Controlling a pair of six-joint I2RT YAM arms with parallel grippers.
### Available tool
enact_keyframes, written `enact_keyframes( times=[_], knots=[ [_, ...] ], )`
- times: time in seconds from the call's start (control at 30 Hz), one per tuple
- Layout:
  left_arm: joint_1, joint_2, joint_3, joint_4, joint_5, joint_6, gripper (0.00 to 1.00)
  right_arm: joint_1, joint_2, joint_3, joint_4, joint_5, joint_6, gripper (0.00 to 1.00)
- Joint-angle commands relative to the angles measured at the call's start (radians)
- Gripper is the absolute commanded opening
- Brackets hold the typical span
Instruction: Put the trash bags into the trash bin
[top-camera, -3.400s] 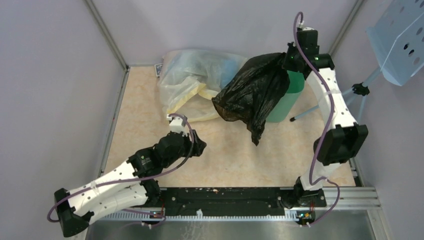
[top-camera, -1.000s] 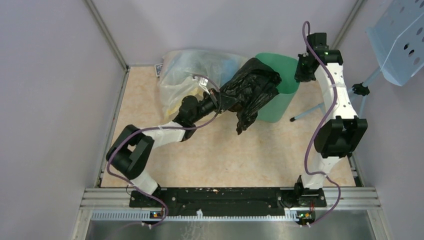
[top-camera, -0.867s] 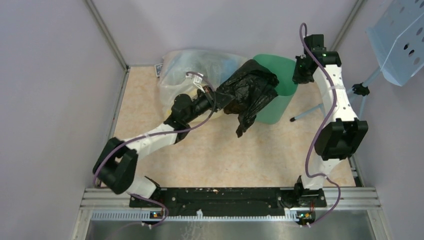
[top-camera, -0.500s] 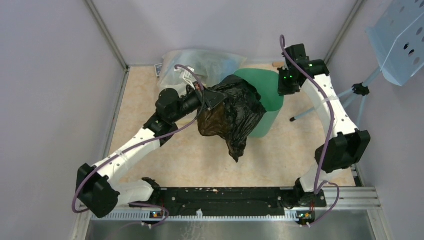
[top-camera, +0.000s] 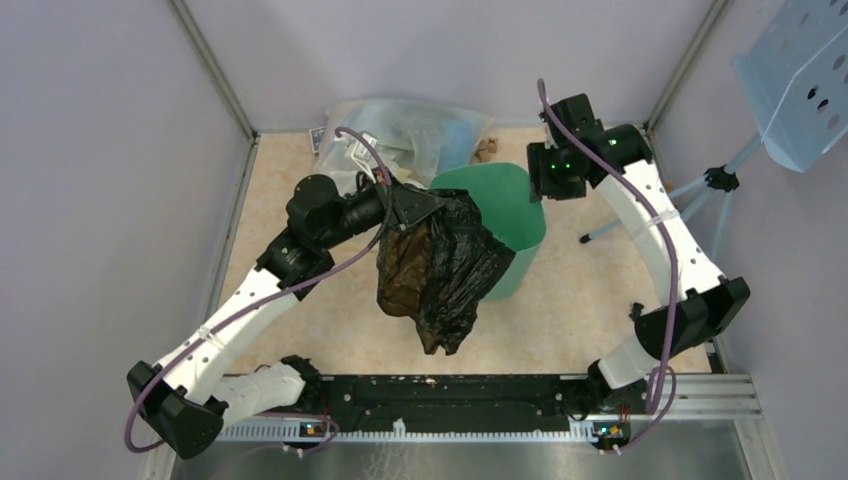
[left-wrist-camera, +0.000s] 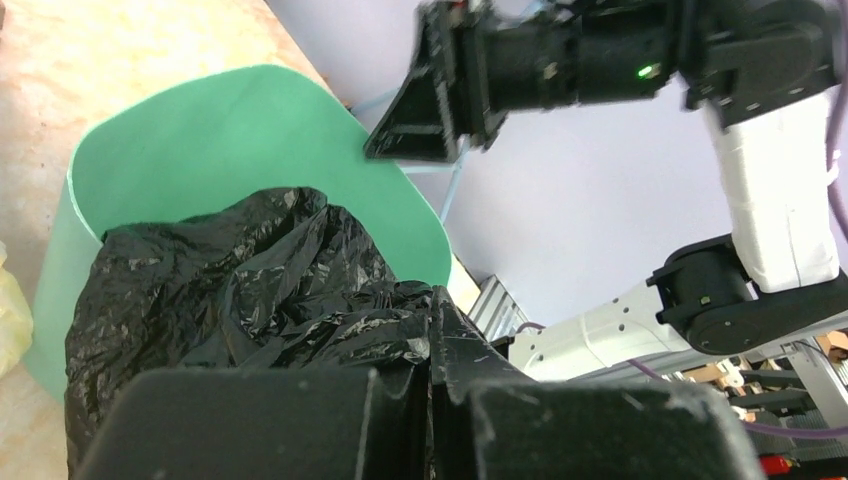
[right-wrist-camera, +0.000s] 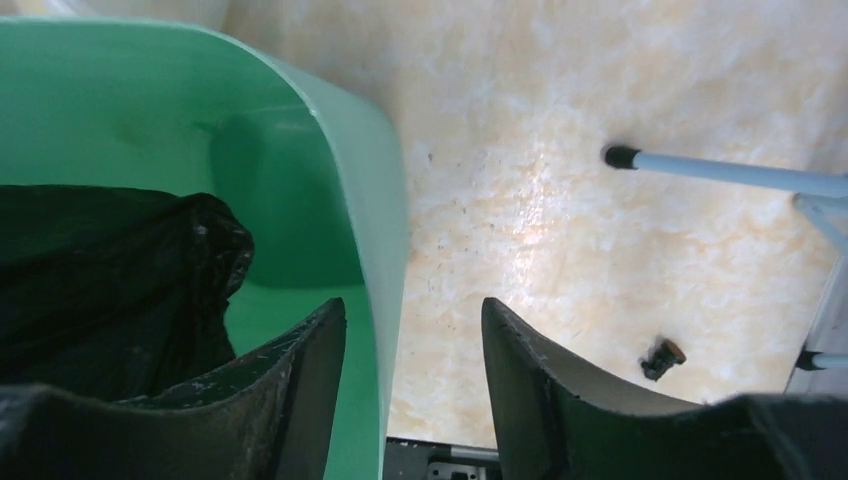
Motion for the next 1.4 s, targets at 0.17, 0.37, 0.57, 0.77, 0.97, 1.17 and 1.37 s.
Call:
enact_keyframes(
  times=[0.17, 0.37, 0.57, 0.77, 0.97, 1.17, 1.37],
  knots=[
    [0.004, -0.037, 0.068, -0.09, -0.002, 0.012, 0.0, 0.151, -0.092, 0.296, -0.068, 0.111, -0.029, 0.54],
    [0.002, -0.016, 0.097, -0.089, 0.008, -0.026, 0.0, 0.424, -0.155, 0.251, 0.073, -0.004, -0.001, 0.5],
    [-0.003, 0.007, 0.104, -0.044, 0.019, -0.075, 0.0, 0.637, -0.153, 0.178, 0.217, -0.023, 0.0, 0.5],
    [-0.004, 0.024, 0.105, 0.027, 0.056, -0.131, 0.0, 0.644, -0.135, 0.124, 0.272, 0.017, -0.001, 0.47],
    [-0.004, 0.03, 0.132, 0.046, 0.078, -0.158, 0.0, 0.644, -0.152, 0.084, 0.295, 0.086, 0.012, 0.37],
    [-0.004, 0.028, 0.162, 0.051, 0.095, -0.16, 0.01, 0.643, -0.193, 0.048, 0.32, 0.128, 0.027, 0.0],
    [-0.004, 0.041, 0.261, -0.142, 0.053, -0.037, 0.35, 0.525, -0.247, 0.035, 0.318, 0.119, 0.06, 0.0]
  ],
)
